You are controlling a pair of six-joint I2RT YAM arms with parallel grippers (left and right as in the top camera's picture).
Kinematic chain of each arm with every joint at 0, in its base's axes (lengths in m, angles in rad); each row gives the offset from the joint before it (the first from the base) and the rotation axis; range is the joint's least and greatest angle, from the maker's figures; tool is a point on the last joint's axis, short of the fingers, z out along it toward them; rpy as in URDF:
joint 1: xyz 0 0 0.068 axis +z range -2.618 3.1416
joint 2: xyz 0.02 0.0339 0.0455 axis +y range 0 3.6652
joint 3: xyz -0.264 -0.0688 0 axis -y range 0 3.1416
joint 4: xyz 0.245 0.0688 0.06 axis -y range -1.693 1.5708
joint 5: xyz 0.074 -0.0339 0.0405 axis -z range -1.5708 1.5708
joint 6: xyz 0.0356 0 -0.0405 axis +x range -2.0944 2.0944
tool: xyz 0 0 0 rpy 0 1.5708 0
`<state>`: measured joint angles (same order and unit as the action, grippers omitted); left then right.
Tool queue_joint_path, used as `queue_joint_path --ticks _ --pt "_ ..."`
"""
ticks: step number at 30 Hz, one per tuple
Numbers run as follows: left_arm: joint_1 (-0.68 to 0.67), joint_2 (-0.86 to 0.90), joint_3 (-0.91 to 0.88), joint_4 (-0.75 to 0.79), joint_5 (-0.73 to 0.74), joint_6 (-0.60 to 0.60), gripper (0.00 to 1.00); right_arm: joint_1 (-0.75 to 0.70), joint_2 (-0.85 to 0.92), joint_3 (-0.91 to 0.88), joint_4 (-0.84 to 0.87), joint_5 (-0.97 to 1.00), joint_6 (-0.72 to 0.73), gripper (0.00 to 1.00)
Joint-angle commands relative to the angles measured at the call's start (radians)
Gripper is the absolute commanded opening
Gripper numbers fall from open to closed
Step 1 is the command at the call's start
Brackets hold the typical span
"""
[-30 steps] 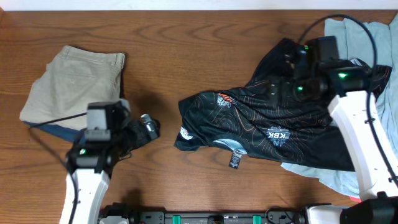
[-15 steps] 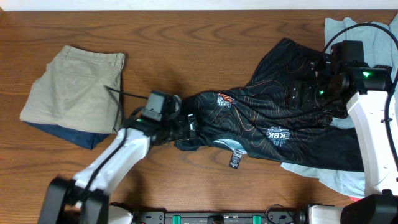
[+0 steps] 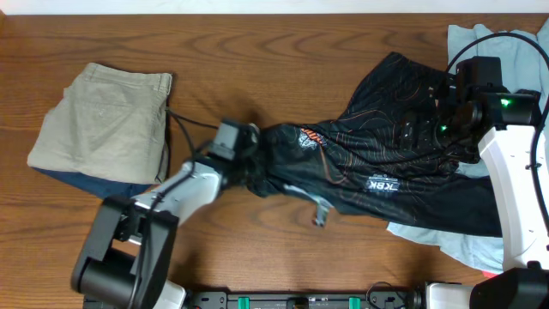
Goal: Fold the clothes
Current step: 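Grasp the jersey's left edge with the left gripper and pull it leftward, then spread the jersey flat with the left gripper, releasing the right gripper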
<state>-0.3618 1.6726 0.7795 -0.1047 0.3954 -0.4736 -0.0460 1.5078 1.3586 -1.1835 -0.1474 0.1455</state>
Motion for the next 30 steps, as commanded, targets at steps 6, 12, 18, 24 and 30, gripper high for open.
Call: queue_joint_path --ticks 6,12,18,24,30 --pt "0.326 -0.092 0.418 -0.131 -0.132 0.092 0.06 -0.015 -0.017 0.013 -0.005 0.039 -0.011 0.96" --pt "0.454 -0.092 0.537 -0.196 -0.078 0.092 0.98 -0.015 -0.017 0.013 -0.006 0.039 -0.011 0.98" --pt "0.412 -0.088 0.511 -0.542 -0.037 0.09 0.98 -0.015 -0.017 0.013 -0.006 0.039 -0.011 0.99" --pt "0.261 -0.082 0.415 -0.702 -0.037 0.065 0.98 -0.015 -0.017 0.013 -0.008 0.039 -0.011 0.99" --pt "0.097 -0.057 0.264 -0.563 -0.039 -0.063 0.98 -0.015 -0.017 0.013 -0.018 0.039 -0.012 0.99"
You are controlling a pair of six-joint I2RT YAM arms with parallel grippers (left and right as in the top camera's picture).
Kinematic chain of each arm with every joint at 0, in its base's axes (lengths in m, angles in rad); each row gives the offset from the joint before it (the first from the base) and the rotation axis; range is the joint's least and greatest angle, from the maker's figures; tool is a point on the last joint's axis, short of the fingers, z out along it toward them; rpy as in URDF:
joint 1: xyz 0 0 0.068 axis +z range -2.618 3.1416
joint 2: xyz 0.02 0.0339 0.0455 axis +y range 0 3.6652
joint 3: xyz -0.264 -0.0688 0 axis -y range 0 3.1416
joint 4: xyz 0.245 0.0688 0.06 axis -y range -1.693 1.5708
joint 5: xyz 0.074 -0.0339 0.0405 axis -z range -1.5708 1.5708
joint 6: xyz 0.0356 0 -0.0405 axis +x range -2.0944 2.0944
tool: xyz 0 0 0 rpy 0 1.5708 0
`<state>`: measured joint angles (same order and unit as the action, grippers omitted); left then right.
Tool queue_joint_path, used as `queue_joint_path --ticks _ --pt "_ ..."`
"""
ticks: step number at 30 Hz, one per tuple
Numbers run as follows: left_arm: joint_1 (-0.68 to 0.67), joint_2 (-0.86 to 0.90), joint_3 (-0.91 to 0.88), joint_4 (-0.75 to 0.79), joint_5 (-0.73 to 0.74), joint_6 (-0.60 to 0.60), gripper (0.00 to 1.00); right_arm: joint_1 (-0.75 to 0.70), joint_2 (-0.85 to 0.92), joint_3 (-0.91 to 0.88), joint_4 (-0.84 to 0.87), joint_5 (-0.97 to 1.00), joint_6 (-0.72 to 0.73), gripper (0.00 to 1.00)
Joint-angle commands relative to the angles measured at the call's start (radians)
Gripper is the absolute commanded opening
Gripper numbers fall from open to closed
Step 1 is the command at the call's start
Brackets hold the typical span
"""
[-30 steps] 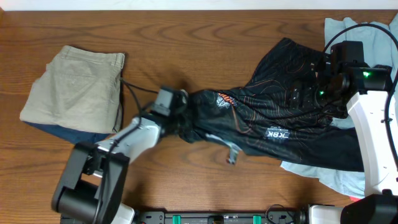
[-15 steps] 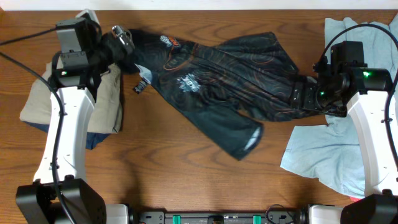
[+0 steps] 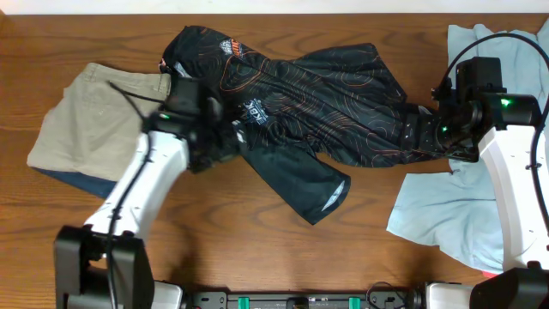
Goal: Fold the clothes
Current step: 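Spread the jersey flat with the left gripper, releasing the right gripper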
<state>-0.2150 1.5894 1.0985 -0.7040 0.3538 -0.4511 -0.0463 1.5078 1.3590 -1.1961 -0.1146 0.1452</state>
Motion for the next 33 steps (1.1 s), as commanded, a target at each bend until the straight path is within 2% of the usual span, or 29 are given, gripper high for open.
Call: queue_joint_path --ticks 1,8,15,16,18,19,20,22,25,28,29,33 --pt "-0.081 0.038 -0.084 0.079 0.003 -0.121 0.98 -0.014 -0.017 0.013 -0.008 0.006 -0.011 0.99" --pt "-0.186 0.137 -0.156 0.232 0.001 -0.263 0.98 -0.014 -0.017 0.013 -0.017 0.006 -0.011 0.99" --pt "-0.253 0.282 -0.156 0.381 0.006 -0.337 0.98 -0.014 -0.017 0.013 -0.02 0.006 -0.011 0.99" --pt "-0.26 0.295 -0.156 0.397 0.013 -0.337 0.92 -0.014 -0.017 0.013 -0.019 0.006 -0.011 0.99" --pt "-0.273 0.317 -0.156 0.427 0.029 -0.337 0.65 -0.014 -0.017 0.013 -0.019 0.009 -0.012 0.99" --pt "-0.275 0.319 -0.156 0.43 0.031 -0.336 0.41 -0.014 -0.017 0.013 -0.019 0.015 -0.011 0.99" --pt "-0.275 0.318 -0.156 0.43 0.031 -0.336 0.25 -0.014 -0.017 0.013 -0.019 0.025 -0.011 0.99" --pt "-0.267 0.31 -0.156 0.427 0.031 -0.315 0.06 -0.014 -0.017 0.013 -0.017 0.05 -0.011 0.99" --pt "-0.226 0.282 -0.156 0.383 0.027 -0.254 0.06 -0.014 -0.017 0.01 -0.007 0.063 -0.011 0.99" --pt "-0.146 0.223 -0.156 0.275 0.008 -0.174 0.06 -0.014 -0.016 -0.001 0.003 0.063 -0.011 0.99" --pt "-0.114 0.198 -0.156 0.237 -0.007 -0.15 0.06 -0.014 -0.016 -0.007 0.005 0.063 -0.011 0.96" --pt "0.045 0.073 -0.156 0.092 -0.056 -0.056 0.06 -0.014 -0.016 -0.066 0.045 0.064 -0.002 0.5"
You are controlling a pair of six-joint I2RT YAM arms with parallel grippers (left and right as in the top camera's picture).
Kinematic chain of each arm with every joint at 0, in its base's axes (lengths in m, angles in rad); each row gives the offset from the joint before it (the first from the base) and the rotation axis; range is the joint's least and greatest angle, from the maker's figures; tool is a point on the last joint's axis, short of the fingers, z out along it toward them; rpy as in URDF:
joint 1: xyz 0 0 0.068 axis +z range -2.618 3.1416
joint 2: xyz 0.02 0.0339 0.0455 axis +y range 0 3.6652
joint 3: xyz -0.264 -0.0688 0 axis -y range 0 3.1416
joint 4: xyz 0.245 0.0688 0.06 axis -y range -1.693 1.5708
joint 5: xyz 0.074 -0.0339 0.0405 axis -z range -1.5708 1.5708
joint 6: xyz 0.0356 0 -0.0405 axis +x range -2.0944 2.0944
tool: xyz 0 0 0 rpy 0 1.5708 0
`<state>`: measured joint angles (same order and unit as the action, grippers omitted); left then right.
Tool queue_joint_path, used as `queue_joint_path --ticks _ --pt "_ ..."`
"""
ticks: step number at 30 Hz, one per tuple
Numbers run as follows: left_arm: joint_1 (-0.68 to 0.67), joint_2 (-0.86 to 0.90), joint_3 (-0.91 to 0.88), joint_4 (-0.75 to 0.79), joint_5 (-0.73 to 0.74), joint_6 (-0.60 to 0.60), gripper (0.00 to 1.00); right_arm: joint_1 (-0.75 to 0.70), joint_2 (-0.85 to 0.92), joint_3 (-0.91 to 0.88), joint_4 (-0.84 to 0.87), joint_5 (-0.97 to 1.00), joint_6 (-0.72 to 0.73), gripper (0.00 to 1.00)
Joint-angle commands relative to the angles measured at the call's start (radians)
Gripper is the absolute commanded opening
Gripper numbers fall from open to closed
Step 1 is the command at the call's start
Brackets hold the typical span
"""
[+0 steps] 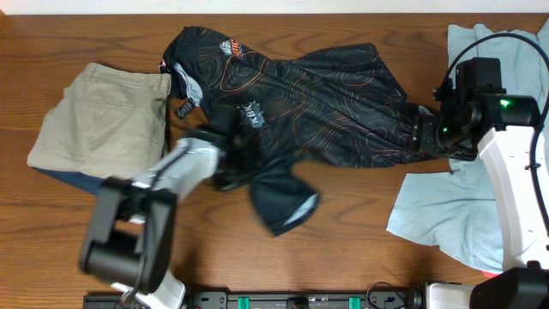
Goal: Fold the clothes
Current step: 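Spread the jersey flat with the left gripper, releasing the right gripper, then grasp the jersey's right hem corner with the right gripper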
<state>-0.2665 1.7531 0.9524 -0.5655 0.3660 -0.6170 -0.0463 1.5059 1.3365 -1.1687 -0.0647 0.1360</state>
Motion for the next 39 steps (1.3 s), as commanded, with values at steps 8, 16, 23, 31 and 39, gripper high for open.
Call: queue_joint_path --ticks 8,16,23,31,39 --pt "0.335 -0.248 -0.01 -0.159 -0.067 0.138 0.06 -0.022 -0.013 -0.274 0.22 0.013 0.048 0.01" --pt "0.312 -0.244 -0.014 -0.167 -0.068 0.138 0.06 -0.099 -0.013 -0.536 0.439 0.028 0.055 0.01" --pt "0.29 -0.244 -0.014 -0.167 -0.068 0.138 0.06 -0.272 -0.013 -0.644 0.513 0.172 0.15 0.01" --pt "0.286 -0.244 -0.014 -0.182 -0.068 0.138 0.06 -0.476 -0.013 -0.683 0.476 0.479 0.439 0.01" --pt "0.286 -0.244 -0.014 -0.181 -0.068 0.138 0.06 -0.68 -0.02 -0.661 0.433 0.459 0.574 0.2"
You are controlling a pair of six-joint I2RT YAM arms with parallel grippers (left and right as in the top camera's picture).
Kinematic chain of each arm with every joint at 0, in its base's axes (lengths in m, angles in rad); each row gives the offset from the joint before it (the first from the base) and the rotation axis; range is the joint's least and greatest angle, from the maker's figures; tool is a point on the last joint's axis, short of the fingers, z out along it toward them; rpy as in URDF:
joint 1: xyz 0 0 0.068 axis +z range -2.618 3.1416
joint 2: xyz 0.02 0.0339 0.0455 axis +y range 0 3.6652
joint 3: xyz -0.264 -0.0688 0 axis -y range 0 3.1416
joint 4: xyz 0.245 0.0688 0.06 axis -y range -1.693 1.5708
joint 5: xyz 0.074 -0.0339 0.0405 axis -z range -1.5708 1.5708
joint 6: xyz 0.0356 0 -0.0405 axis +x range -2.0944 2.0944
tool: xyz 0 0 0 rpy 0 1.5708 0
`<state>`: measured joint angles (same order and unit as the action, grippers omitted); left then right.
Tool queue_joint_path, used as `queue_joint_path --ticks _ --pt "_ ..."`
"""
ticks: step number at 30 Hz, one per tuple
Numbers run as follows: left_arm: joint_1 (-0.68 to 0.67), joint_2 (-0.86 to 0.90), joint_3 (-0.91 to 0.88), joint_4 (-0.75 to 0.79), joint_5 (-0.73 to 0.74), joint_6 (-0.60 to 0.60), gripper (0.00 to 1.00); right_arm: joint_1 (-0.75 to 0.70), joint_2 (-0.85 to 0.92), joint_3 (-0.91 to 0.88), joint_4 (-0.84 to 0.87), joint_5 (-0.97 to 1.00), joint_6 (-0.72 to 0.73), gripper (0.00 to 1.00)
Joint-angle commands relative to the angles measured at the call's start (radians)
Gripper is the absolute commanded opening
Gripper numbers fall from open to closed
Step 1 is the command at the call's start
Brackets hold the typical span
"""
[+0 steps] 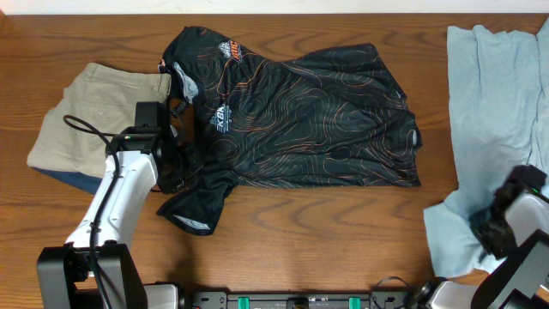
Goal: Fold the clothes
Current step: 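Grasp the jersey's right hem corner with the right gripper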
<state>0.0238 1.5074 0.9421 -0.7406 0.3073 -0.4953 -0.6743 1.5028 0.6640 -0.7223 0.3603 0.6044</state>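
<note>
A black shirt (300, 120) with orange contour lines lies spread nearly flat across the middle of the table, collar to the upper left. Its left sleeve (193, 210) trails toward the front edge. My left gripper (180, 159) sits low on the shirt's left edge beside that sleeve. It is dark against dark cloth, so its jaws cannot be made out. My right gripper (487, 233) is pulled back to the front right corner over a light blue garment (497, 86), well clear of the shirt. Its jaws do not show either.
Folded khaki trousers (99, 120) rest on a dark blue garment (64, 178) at the left, close to my left arm. The light blue garment covers the right edge of the wooden table (343, 240) from back to front.
The shirt is now spread flat; before, it was bunched at the right. My right gripper has left the shirt's right end and sits at the front right corner. My left gripper moved left to the shirt's edge.
At first the shirt lay crumpled at the right, with both grippers at its ends. Then it was across the table's middle, the left gripper near the trousers. Later the left gripper was at the lower sleeve. Now the shirt lies flat and the right arm is withdrawn.
</note>
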Motion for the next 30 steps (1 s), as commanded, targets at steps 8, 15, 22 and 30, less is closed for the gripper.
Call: queue_joint_path --ticks 8,15,22,30 --pt "-0.004 0.002 -0.004 -0.006 -0.009 0.016 0.06 -0.058 -0.081 0.151 0.01 -0.659 -0.36 0.21" --pt "-0.004 0.002 -0.004 -0.007 -0.01 0.016 0.07 0.077 -0.115 0.168 0.019 -0.83 -0.459 0.34" --pt "-0.004 0.002 -0.004 -0.007 -0.009 0.016 0.06 0.239 -0.115 0.112 0.044 -0.696 -0.43 0.49" --pt "-0.004 0.002 -0.004 -0.006 -0.009 0.016 0.06 0.33 -0.115 -0.006 0.219 -0.663 -0.365 0.56"
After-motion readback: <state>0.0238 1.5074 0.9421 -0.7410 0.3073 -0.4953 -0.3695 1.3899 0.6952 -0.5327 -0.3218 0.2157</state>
